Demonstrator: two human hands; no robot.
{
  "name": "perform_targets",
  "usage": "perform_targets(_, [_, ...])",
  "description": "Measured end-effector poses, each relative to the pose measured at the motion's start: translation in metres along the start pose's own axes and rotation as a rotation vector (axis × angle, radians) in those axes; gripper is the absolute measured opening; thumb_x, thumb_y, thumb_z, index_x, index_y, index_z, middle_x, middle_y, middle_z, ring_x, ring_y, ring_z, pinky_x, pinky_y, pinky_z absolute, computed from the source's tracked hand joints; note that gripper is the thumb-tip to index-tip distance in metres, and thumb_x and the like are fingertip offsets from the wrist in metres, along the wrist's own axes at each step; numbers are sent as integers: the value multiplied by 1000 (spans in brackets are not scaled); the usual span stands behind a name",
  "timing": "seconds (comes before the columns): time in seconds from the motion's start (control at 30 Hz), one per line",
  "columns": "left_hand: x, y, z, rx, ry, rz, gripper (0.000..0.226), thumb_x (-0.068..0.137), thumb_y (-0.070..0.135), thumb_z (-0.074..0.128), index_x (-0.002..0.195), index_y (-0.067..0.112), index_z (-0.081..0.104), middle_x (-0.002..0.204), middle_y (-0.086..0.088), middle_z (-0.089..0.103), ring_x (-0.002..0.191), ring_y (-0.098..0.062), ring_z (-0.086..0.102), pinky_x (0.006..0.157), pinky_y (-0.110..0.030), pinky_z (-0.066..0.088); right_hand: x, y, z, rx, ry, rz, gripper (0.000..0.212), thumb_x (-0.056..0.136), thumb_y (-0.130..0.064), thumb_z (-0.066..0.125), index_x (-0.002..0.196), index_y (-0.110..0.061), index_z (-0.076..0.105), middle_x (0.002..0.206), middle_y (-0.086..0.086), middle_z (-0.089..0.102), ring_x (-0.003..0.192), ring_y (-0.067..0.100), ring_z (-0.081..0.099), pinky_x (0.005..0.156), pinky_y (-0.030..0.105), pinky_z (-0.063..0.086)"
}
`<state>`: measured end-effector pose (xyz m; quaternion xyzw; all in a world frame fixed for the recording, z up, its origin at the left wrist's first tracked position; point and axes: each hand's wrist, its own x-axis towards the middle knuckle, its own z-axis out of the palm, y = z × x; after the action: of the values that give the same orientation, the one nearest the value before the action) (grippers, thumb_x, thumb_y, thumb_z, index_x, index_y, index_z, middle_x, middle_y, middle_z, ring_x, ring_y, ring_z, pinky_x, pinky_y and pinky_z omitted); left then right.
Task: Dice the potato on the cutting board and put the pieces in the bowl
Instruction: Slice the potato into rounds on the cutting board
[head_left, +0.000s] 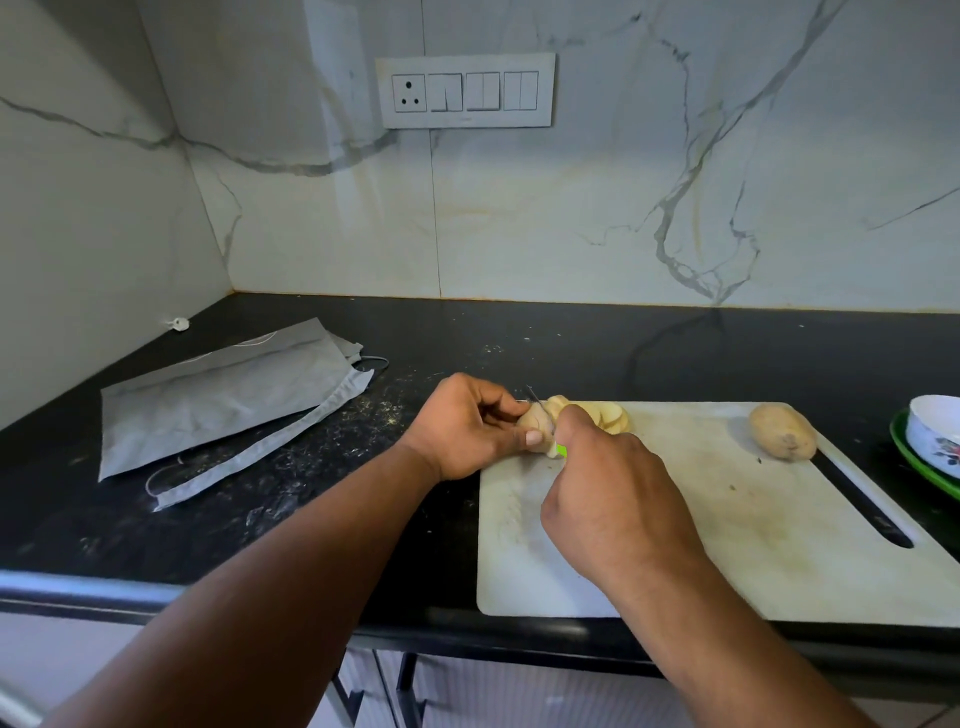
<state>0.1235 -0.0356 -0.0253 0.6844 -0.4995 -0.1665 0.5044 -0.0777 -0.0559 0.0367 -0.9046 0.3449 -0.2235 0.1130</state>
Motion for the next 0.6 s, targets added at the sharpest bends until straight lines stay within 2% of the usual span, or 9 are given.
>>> perform_targets(0.17, [1, 0, -1, -13, 11, -7, 15, 77, 10, 92, 86, 7, 79, 92, -7, 81, 89, -18, 77, 84, -34, 63, 7, -4, 6, 8, -28, -26, 34, 92, -17, 54, 122, -30, 44, 68, -13, 35, 55, 3, 36, 44, 19, 21])
perform_targets(0.37, [2, 0, -2, 43, 21, 6, 14, 81, 12, 89, 92, 8, 82, 89, 7, 80, 82, -6, 75, 76, -21, 59, -25, 0, 3, -47, -120, -6, 51, 89, -18, 52, 135, -30, 34, 73, -7, 39, 62, 9, 41, 51, 23, 30])
perform_targets(0.43, [2, 1, -2, 49, 21, 2, 14, 80, 13, 90, 92, 10, 82, 89, 10, 79, 81, -2, 74, 75, -16, 57, -38, 6, -6, -55, -145, 12, 44, 88, -17, 51, 128, -30, 36, 73, -7, 40, 61, 10, 39, 48, 22, 26])
perform_targets(0.53, [0, 2, -2, 56, 16, -9, 15, 79, 14, 90, 91, 12, 82, 88, 12, 78, 81, 1, 74, 75, -14, 55, -51, 11, -25, -75, -162, 19, 26, 88, -18, 48, 105, -32, 35, 73, -7, 47, 62, 10, 44, 46, 22, 24])
perform_targets(0.6, [-1, 3, -3, 58, 11, -14, 15, 79, 14, 90, 92, 10, 83, 86, 14, 78, 78, 3, 73, 73, -12, 54, -55, 9, -35, -83, -140, 17, 24, 91, -21, 49, 101, -33, 30, 74, -7, 49, 62, 8, 47, 45, 22, 25])
